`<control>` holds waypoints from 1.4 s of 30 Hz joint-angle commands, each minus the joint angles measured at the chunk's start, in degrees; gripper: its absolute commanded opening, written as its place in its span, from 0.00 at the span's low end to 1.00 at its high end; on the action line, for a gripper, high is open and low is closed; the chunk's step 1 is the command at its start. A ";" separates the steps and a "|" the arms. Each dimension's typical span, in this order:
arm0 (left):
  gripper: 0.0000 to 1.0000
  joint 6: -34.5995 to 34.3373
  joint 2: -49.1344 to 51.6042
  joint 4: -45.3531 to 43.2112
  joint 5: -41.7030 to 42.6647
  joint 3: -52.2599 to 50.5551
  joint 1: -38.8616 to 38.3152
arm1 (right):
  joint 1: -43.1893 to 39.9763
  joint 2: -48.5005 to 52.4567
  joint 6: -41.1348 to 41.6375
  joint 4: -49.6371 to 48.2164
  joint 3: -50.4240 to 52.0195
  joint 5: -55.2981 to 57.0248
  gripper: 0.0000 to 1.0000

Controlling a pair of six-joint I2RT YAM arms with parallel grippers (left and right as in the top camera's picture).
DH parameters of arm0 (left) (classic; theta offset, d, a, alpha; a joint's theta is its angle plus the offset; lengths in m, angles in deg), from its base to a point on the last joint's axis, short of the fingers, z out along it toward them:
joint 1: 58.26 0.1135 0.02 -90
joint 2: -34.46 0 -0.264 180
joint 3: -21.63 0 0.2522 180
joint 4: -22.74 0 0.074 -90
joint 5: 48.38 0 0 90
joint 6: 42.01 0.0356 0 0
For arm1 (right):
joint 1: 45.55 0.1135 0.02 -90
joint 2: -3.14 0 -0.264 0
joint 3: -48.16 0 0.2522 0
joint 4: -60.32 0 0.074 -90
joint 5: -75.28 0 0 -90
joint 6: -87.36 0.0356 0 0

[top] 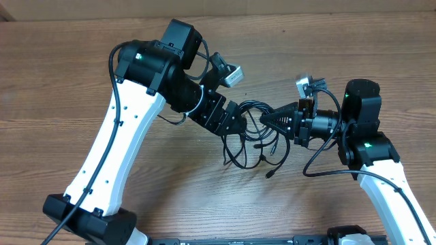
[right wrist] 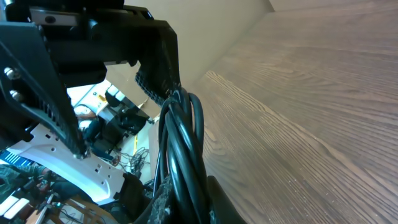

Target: Untangle cables

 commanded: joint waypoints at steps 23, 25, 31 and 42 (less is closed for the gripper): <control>0.80 -2.67 0.11 4.42 1.92 0.72 -4.02 | 0.31 -0.76 -0.02 0.04 -0.57 -0.85 0.09; 0.83 -3.32 0.17 2.32 1.86 0.72 -4.02 | 0.31 -0.76 -0.02 0.04 -0.57 -0.85 0.09; 0.82 -4.35 1.22 -2.29 -2.58 0.44 -5.68 | 0.31 -0.76 -0.02 0.04 -0.57 -0.85 0.09; 0.66 -6.88 7.41 -8.24 -3.93 0.35 -9.31 | 0.31 -0.76 -0.04 0.04 -0.57 -0.83 0.09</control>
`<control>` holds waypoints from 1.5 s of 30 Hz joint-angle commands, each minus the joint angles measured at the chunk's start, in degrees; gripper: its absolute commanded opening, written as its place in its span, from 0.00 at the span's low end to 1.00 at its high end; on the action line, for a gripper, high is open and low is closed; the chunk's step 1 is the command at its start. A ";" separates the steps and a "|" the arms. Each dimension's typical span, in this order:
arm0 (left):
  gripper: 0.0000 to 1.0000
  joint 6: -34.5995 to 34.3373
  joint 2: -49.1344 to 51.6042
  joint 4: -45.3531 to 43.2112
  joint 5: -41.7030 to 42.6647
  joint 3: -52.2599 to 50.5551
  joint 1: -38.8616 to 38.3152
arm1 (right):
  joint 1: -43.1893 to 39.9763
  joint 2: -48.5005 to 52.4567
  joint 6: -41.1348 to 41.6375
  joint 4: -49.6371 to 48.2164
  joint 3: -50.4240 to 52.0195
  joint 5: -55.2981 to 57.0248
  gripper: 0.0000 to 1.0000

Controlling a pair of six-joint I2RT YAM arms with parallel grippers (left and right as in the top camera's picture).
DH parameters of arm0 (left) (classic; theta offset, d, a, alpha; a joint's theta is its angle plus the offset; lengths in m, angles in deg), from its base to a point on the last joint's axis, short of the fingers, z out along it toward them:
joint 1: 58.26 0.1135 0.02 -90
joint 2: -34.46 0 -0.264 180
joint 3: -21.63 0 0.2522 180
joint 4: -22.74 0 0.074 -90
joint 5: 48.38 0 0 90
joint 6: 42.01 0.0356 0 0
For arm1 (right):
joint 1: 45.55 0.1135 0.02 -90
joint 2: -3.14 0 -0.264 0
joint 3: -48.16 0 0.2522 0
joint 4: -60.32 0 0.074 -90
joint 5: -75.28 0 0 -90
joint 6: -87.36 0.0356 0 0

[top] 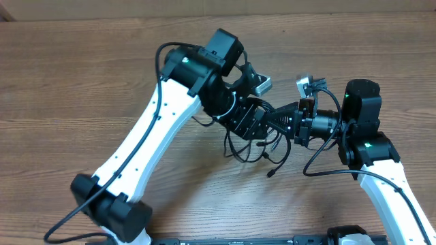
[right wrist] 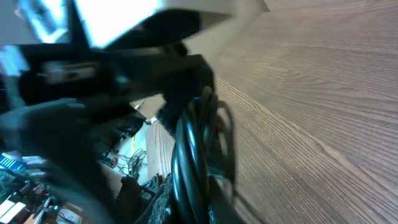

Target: Untangle cables

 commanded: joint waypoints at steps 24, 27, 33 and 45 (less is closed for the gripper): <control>0.04 3.15 1.16 -4.31 -2.14 0.46 4.55 | 0.35 -0.76 -0.11 -0.31 -0.57 -1.66 1.00; 0.04 6.36 0.83 -0.70 -7.69 0.46 4.59 | 0.35 -0.76 -0.13 -0.31 -0.57 -1.03 1.00; 0.04 7.65 0.46 4.48 -8.87 1.07 4.98 | 0.35 -0.76 -0.15 -0.26 -0.57 0.52 0.95; 0.04 7.63 0.48 3.41 3.56 1.07 4.74 | 0.37 -0.76 -2.03 0.35 -0.57 2.73 0.59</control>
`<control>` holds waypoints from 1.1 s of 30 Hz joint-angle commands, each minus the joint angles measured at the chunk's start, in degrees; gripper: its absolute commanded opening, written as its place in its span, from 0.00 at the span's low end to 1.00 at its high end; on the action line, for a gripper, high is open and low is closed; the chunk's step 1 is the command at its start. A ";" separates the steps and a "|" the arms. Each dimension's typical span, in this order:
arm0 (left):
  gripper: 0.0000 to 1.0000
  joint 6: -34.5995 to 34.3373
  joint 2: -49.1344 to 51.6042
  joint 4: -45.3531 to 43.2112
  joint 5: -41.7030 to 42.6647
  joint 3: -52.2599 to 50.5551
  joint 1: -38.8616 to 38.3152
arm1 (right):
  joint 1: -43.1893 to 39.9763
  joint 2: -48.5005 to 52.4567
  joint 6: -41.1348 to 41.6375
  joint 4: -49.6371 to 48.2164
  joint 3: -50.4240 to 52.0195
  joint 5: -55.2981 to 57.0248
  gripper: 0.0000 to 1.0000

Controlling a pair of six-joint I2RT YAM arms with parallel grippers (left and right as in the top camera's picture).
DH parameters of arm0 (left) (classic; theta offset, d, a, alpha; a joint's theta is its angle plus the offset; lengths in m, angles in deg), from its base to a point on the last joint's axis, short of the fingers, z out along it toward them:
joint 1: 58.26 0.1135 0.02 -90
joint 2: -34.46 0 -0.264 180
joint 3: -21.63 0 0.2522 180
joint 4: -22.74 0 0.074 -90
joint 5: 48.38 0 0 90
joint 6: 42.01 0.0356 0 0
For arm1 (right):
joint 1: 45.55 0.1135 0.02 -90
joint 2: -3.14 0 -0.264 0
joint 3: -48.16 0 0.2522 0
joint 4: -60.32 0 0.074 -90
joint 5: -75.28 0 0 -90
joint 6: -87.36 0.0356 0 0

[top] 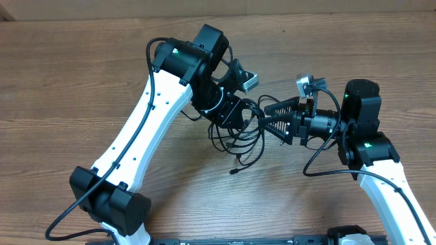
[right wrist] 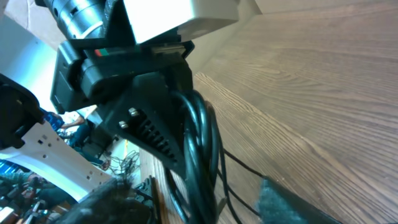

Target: Untangle cables

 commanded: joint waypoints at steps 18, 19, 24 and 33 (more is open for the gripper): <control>0.04 0.59 -0.61 -0.17 2.78 1.18 0.15 | 0.31 -0.76 -1.51 0.02 -0.57 0.96 0.04; 0.04 -0.63 -0.61 -0.22 1.62 1.18 0.35 | 0.31 -0.76 -1.49 0.04 -0.57 0.96 0.04; 0.04 -3.85 -0.61 -0.92 1.49 1.18 2.91 | 0.31 -0.76 -1.51 0.07 -0.57 0.96 0.04; 0.04 -22.12 -0.61 -8.87 1.49 1.18 10.75 | 0.31 -0.76 -1.49 0.09 -0.55 0.96 0.04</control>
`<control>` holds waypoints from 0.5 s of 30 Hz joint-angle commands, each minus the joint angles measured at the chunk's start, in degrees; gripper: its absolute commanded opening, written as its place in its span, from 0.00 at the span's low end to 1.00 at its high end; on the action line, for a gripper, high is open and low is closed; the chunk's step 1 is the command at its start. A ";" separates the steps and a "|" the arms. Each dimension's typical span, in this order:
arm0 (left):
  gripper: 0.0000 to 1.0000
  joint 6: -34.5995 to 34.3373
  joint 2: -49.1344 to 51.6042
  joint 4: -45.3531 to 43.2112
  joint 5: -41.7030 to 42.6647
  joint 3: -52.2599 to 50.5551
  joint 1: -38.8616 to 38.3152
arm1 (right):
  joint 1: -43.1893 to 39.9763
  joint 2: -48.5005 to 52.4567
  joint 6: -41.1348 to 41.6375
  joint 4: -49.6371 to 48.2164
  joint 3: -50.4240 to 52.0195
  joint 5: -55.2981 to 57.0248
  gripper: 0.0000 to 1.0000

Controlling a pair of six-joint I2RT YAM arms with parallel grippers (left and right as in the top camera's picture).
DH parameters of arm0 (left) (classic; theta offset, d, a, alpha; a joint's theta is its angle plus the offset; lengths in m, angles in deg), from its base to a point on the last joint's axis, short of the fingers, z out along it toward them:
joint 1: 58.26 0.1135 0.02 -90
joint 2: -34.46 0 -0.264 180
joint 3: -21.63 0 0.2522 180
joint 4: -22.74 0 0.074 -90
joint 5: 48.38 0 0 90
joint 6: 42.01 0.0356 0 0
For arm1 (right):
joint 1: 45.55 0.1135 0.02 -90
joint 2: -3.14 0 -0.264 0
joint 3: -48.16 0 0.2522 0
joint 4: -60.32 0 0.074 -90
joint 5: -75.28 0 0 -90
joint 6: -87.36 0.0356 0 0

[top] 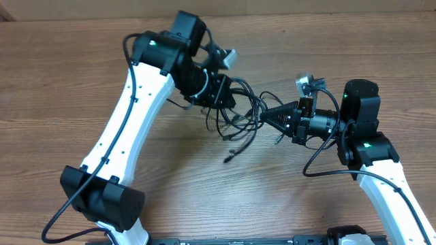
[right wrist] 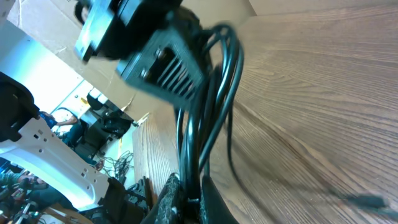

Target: Untangle cables

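A tangle of thin black cables [top: 240, 112] hangs stretched between my two grippers above the wooden table. My left gripper [top: 223, 92] is shut on the bundle's upper left part. My right gripper [top: 264, 117] points left and is shut on the bundle's right side. In the right wrist view the cables [right wrist: 208, 106] rise as a tight strand from between my right gripper [right wrist: 188, 198] to the left gripper [right wrist: 163, 65] above. One loose cable end [top: 229, 160] dangles toward the table below the bundle.
The brown wooden table [top: 68, 82] spreads under both arms. The left arm's white links [top: 122, 129] cross the table's left half. The right arm's base and its own wiring loop [top: 320, 167] sit at the lower right.
My right gripper was open beside the bundle and is now shut on it. My left gripper has moved up and to the left with the cables, and the bundle is drawn out between the two.
First both grippers met at the bundle, the right one shut on it. Then the left gripper sat close against the right one. Then the right was open, with the left alone holding the tangle. Now both hold it, farther apart.
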 commanded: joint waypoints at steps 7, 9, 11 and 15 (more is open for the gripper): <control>0.04 -17.38 -0.61 -5.11 -1.01 1.18 6.75 | 0.00 -0.76 -0.26 0.13 -0.57 -0.42 0.04; 0.04 -18.73 -0.61 -5.57 -0.98 1.18 7.58 | 0.00 -0.76 -0.26 0.55 -0.57 0.24 0.04; 0.04 -18.45 -0.61 -5.60 -1.33 1.18 7.74 | 0.00 -0.76 -0.24 0.96 -0.57 1.03 0.04; 0.04 -10.95 -0.61 -4.66 -1.40 1.18 7.69 | 0.00 -0.76 -0.22 1.16 -0.57 1.09 0.51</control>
